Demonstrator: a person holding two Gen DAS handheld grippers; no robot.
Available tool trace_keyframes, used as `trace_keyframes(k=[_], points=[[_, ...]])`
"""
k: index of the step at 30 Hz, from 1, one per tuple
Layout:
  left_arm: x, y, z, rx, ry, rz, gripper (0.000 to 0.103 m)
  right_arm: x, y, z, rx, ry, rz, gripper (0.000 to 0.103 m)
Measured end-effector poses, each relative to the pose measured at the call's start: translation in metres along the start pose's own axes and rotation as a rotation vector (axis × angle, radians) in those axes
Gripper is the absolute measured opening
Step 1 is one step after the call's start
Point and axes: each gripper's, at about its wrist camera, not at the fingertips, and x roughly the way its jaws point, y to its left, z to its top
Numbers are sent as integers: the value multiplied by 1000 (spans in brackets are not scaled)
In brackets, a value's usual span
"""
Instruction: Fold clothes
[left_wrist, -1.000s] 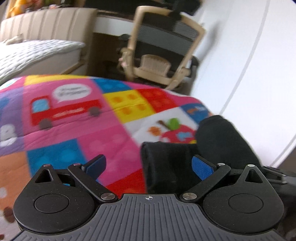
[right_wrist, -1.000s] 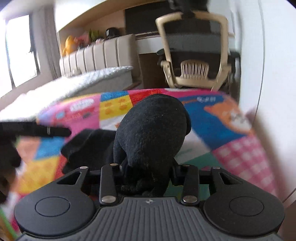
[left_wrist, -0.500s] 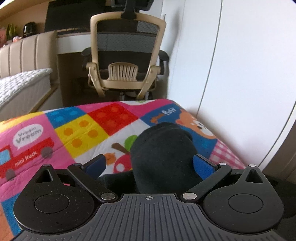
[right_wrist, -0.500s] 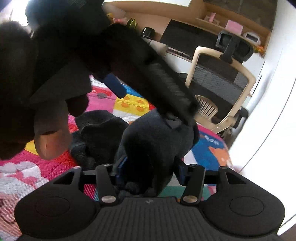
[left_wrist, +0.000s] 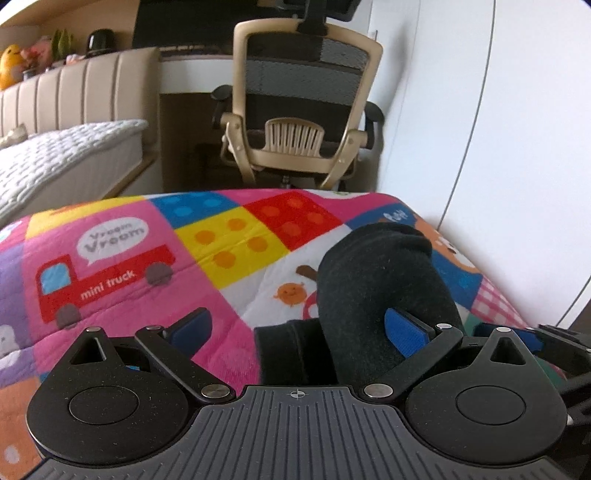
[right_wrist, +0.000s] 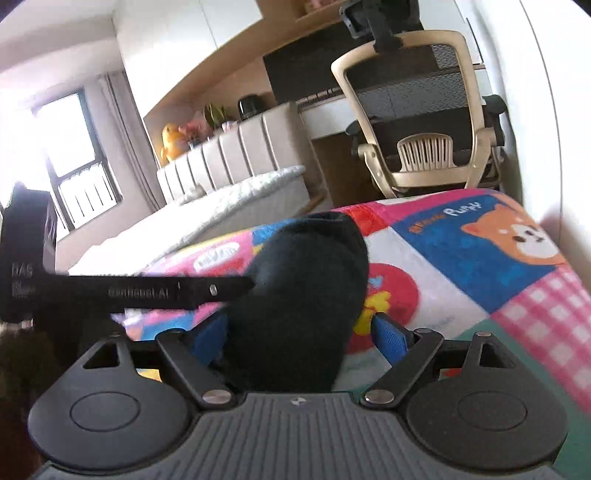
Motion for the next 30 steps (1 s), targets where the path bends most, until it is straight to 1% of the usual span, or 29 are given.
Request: trace_keyframes(k=[3, 5, 8, 13, 17, 19, 22, 24, 25, 27, 30], points=[[-6, 2, -2, -5, -5, -9, 102, 7, 14, 1, -92, -12, -14, 85], [-8, 6, -4, -12, -8, -9, 102, 13, 23, 3, -156, 7, -15, 85], [-10, 15, -9, -50, -6, -29, 102, 16, 42, 2, -281, 30, -34, 85], [-18, 34, -14, -114, -19, -39, 101, 21, 79, -8, -470, 46, -62, 86], [-27, 44, -11, -151, -49, -48, 101, 25, 101, -17, -559, 60, -67, 92], [-31, 47, -9, -163, -70, -53, 101, 27, 110, -20, -582, 63, -62, 94], [-29, 45, -3, -156, -86, -54, 101, 28, 121, -21, -605, 65, -47, 95], [-22, 43, -2, -139, -76, -43, 102, 28, 123, -23, -614, 68, -58, 94], [-19, 44, -2, -134, -70, -37, 102, 27, 120, -22, -604, 71, -55, 94], [-14, 47, -3, -123, -60, -20, 102, 22, 109, -16, -549, 78, -14, 94], [-5, 51, -9, -70, -32, 122, 101, 7, 88, -6, -433, 75, 50, 94]])
